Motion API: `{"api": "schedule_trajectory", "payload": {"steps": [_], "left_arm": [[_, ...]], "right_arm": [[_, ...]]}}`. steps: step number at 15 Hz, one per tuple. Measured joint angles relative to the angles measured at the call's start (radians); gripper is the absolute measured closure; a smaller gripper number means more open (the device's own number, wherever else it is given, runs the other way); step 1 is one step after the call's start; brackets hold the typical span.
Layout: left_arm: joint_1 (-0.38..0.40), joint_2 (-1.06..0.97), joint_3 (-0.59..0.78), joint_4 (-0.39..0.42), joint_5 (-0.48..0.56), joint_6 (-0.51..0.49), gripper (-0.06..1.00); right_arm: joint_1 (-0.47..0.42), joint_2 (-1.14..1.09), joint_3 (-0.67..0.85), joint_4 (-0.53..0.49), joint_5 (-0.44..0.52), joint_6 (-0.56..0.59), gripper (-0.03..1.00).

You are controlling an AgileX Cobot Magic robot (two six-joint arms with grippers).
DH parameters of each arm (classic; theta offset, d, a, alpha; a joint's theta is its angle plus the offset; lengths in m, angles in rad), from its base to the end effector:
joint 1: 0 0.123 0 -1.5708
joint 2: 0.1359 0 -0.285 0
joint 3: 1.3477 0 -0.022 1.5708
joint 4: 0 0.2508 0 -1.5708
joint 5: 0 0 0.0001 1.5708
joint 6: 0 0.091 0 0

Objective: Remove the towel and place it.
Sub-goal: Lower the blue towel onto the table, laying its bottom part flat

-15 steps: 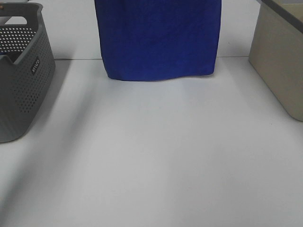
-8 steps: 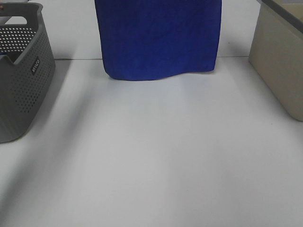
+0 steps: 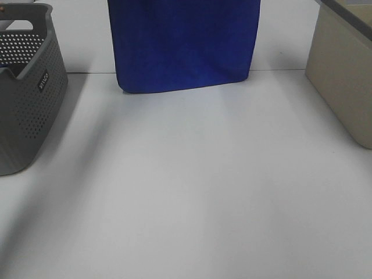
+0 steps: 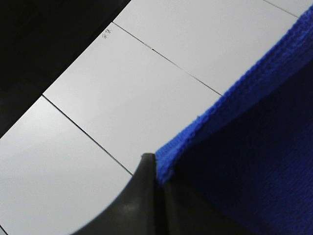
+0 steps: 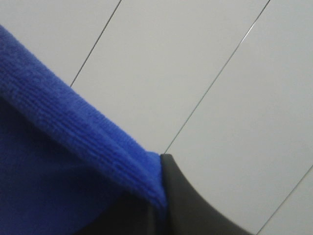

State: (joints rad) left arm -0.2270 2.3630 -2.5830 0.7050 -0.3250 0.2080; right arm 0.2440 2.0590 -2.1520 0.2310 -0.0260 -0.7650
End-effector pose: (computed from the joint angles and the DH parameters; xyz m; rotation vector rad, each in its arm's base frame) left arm 0.5181 -0.1389 0.4377 0.7022 0.7640 0.4948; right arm 0.4838 0.1199 0.4393 -0.5148 1.2691 -0.2475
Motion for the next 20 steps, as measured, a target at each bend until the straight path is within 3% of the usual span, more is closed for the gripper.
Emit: {"api": "schedule_trajectory", "payload": {"steps": [4,7,8,10,11,13,17,19,20], "left_arm": [[0.0,0.001,0.0,0.001,0.055,-0.067,0.94],[-0.016,0.001,0.0,0.005,0.184,-0.146,0.94],[-0.036,0.001,0.0,0.006,0.266,-0.175,0.94],[-0.129,0.002,0.0,-0.009,0.566,-0.201,0.94],[-0.157,0.002,0.0,-0.029,0.633,-0.201,0.94],[-0.195,0.002,0.0,-0.112,0.776,-0.195,0.94],[-0.205,-0.027,0.0,-0.403,1.176,-0.051,0.94],[-0.207,-0.085,0.0,-0.443,1.36,-0.035,0.94],[-0.207,-0.099,0.0,-0.444,1.393,-0.035,0.94]], "right_arm": [[0.0,-0.009,0.0,0.02,0.153,0.006,0.95],[0.0,-0.026,0.0,0.023,0.243,0.006,0.95],[0.0,-0.033,0.0,0.023,0.275,0.006,0.95],[-0.001,-0.056,0.0,0.022,0.392,0.006,0.95],[-0.001,-0.066,0.0,0.017,0.436,0.006,0.95],[-0.005,-0.092,0.0,-0.004,0.541,0.007,0.95],[-0.023,-0.143,0.0,-0.011,0.809,0.081,0.95],[-0.024,-0.154,0.0,-0.011,0.94,0.126,0.95],[-0.025,-0.158,0.0,-0.011,0.963,0.14,0.95]]}}
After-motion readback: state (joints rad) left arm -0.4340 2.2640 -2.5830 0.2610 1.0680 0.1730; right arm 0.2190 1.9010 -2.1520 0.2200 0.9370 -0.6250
